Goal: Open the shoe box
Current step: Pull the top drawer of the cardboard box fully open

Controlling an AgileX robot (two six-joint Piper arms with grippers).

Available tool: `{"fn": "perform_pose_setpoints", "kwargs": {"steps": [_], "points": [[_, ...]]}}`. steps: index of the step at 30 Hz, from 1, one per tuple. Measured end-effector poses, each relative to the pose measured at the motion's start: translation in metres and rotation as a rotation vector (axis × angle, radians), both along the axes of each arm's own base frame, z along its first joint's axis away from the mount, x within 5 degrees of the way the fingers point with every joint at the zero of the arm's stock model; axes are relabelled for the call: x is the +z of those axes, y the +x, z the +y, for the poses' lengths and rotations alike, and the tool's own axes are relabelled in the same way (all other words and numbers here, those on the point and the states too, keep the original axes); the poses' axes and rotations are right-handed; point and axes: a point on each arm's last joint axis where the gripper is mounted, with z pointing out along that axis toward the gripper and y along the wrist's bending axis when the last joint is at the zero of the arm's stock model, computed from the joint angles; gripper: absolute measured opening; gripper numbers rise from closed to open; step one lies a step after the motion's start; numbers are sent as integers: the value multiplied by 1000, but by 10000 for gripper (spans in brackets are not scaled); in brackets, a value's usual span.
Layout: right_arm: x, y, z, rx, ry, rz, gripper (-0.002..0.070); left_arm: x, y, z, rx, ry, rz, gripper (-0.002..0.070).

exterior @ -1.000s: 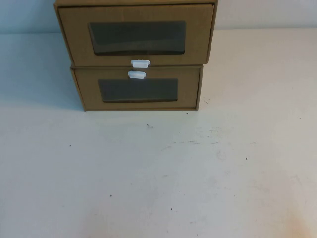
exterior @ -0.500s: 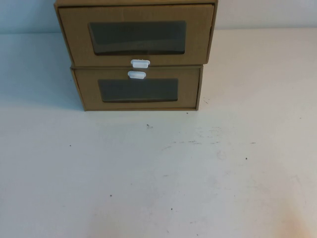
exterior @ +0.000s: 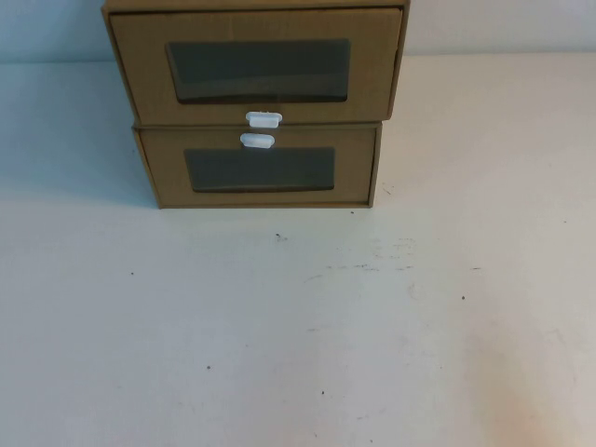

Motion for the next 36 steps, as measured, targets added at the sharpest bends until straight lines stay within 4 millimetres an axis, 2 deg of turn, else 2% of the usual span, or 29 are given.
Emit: {"fn": "perform_pose_setpoints", "kwargs": {"steps": [6, 14, 21, 23, 26, 29, 31, 34, 36], "points": [[16, -7, -2, -21, 17, -194, -13, 26, -9, 2, 0, -69, -301, -4], [23, -11, -3, -27, 32, -280, -14, 34, -13, 3, -2, -89, -402, -4], [50, -30, -7, 40, 198, -578, -14, 59, -35, 8, -90, -314, -744, -4], [71, -39, -7, 82, 254, -646, -14, 77, -42, 8, -121, -355, -802, -4], [110, -56, -8, 136, 310, -701, -14, 117, -58, 7, -156, -374, -846, -4], [156, -78, -10, 181, 367, -732, -14, 156, -76, 5, -183, -381, -841, -4], [182, -82, -9, 197, 386, -692, -13, 181, -79, 4, -190, -385, -791, -4], [216, -72, -5, 207, 384, -517, -14, 215, -68, 1, -185, -391, -613, -4], [232, -57, -2, 199, 367, -370, -14, 233, -50, -1, -175, -397, -439, -4]]}}
